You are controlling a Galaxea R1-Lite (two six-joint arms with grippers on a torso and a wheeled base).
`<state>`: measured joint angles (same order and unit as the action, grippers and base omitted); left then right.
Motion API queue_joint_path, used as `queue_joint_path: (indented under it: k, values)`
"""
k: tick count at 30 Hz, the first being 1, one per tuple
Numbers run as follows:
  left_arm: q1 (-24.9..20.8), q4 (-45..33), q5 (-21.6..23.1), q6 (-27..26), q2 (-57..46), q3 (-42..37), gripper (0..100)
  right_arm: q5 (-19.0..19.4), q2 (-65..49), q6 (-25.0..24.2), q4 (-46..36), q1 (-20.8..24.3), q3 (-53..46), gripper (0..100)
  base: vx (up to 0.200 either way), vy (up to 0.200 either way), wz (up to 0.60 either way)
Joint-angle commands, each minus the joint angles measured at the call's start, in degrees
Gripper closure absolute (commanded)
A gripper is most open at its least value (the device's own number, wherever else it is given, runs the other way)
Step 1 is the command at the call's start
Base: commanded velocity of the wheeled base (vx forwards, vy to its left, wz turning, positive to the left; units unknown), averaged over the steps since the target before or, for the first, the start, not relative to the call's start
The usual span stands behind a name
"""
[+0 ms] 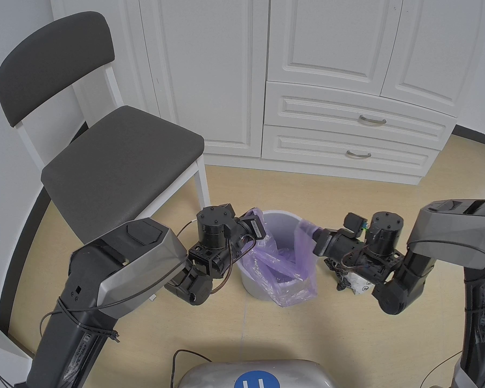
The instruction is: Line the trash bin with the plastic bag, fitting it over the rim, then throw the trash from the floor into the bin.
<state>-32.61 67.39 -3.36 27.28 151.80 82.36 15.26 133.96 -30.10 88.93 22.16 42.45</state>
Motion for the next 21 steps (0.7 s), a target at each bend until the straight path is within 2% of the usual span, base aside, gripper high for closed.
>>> queue_joint_path:
  k: [1, 2, 4, 7, 15, 21]
  values:
    - [0.8, 6.2, -0.2, 0.3, -6.3, -10.3, 100, -7.5, 8.2, -5.7, 1.1, 5.0, 12.1, 100, 0.000, 0.000, 0.00]
    - [0.8, 6.4, -0.3, 0.3, -6.3, -10.4, 100, -7.7, 8.2, -5.8, 1.1, 5.0, 12.3, 100, 0.000, 0.000, 0.00]
    - [0.9, 9.7, -1.6, 0.3, -6.2, -12.9, 100, -8.1, 9.0, -9.5, 1.1, 6.1, 15.5, 100, 0.000, 0.000, 0.00]
    - [0.8, 11.0, -1.7, 0.3, -5.9, -14.0, 100, -7.9, 8.9, -11.1, 1.1, 6.8, 16.6, 100, 0.000, 0.000, 0.00]
    - [0.3, 11.3, -1.8, 0.3, -5.9, -15.1, 100, -7.4, 10.4, -11.1, 1.1, 6.8, 16.9, 100, 0.000, 0.000, 0.00]
    - [0.2, 11.2, -1.7, 0.3, -5.2, -14.9, 100, -6.7, 14.8, -11.2, 1.1, 4.4, 18.5, 100, 0.000, 0.000, 0.00]
